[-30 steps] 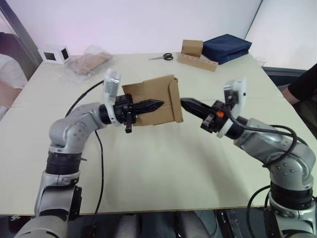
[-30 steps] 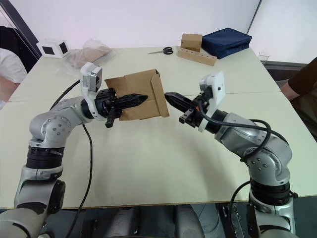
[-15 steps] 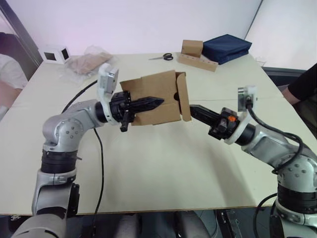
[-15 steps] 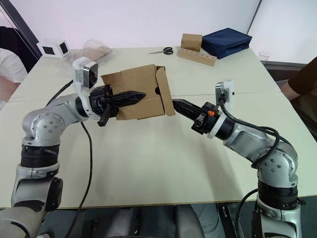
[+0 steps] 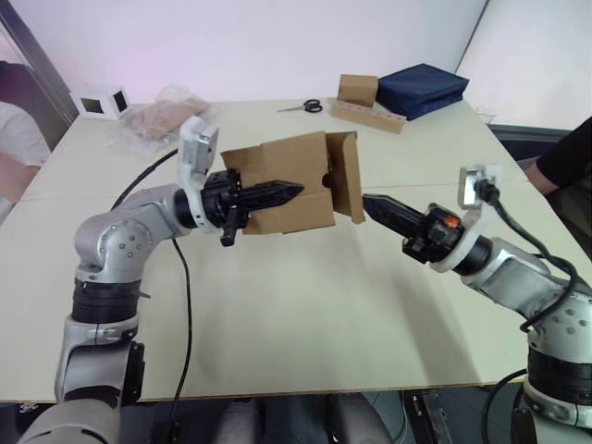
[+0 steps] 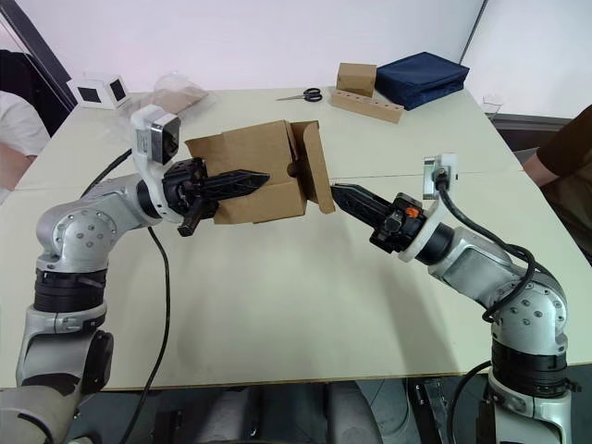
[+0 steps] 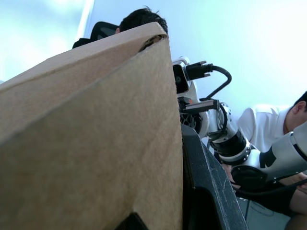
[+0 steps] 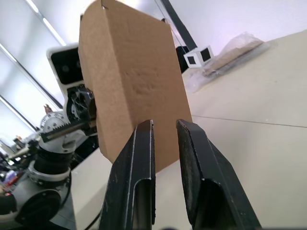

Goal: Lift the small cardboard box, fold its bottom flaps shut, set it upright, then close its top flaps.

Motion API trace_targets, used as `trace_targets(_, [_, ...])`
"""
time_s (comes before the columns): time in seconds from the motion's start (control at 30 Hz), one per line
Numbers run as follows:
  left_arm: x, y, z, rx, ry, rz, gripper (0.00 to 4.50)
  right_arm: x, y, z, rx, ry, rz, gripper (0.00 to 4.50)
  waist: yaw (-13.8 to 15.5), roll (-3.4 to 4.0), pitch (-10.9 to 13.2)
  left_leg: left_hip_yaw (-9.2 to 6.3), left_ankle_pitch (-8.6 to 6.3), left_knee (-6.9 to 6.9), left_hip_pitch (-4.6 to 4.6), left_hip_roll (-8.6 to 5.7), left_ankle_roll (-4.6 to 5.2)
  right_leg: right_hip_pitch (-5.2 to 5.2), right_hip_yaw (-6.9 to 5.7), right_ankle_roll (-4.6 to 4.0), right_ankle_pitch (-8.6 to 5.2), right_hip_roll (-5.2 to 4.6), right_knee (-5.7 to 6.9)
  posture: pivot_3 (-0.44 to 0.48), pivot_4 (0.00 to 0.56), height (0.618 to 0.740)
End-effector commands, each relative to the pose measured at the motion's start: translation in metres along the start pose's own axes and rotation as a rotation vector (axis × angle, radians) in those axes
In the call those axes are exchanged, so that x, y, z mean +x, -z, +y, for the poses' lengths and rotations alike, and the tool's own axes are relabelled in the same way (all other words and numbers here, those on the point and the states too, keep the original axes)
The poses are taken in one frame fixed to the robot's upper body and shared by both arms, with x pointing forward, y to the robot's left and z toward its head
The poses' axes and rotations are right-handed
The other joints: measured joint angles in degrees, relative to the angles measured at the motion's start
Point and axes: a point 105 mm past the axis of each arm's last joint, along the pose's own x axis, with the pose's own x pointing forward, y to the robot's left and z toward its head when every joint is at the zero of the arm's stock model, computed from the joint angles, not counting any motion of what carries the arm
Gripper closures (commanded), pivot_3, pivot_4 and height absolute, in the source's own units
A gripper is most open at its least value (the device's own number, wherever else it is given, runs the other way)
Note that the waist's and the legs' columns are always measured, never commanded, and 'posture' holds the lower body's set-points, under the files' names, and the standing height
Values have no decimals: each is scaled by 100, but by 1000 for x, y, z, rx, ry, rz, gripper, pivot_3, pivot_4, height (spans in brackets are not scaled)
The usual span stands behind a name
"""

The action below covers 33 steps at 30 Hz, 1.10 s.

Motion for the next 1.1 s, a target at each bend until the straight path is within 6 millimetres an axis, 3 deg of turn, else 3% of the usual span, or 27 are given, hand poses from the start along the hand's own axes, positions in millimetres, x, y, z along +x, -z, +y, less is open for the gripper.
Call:
trace_targets(0.03, [0, -9, -6, 49, 22, -2, 4500, -5, -10, 9, -3, -42, -34, 3773, 0, 0, 0, 0, 0, 0, 0, 0, 0, 0, 0, 0, 0, 0, 0, 0, 150, 740])
trace_targets(0.67, [1, -10, -3, 49, 15, -9, 4500, -3, -3, 19, 23, -89, -16, 3773, 0, 0, 0, 0, 0, 0, 0, 0, 0, 0, 0, 0, 0, 0, 0, 0, 150, 740])
trace_targets(1.1, [3, -6, -3, 42, 6, -7, 4500, 10, -3, 15, -82, -40, -4, 3773, -1, 0, 0, 0, 0, 0, 0, 0, 0, 0, 0, 0, 0, 0, 0, 0, 150, 740])
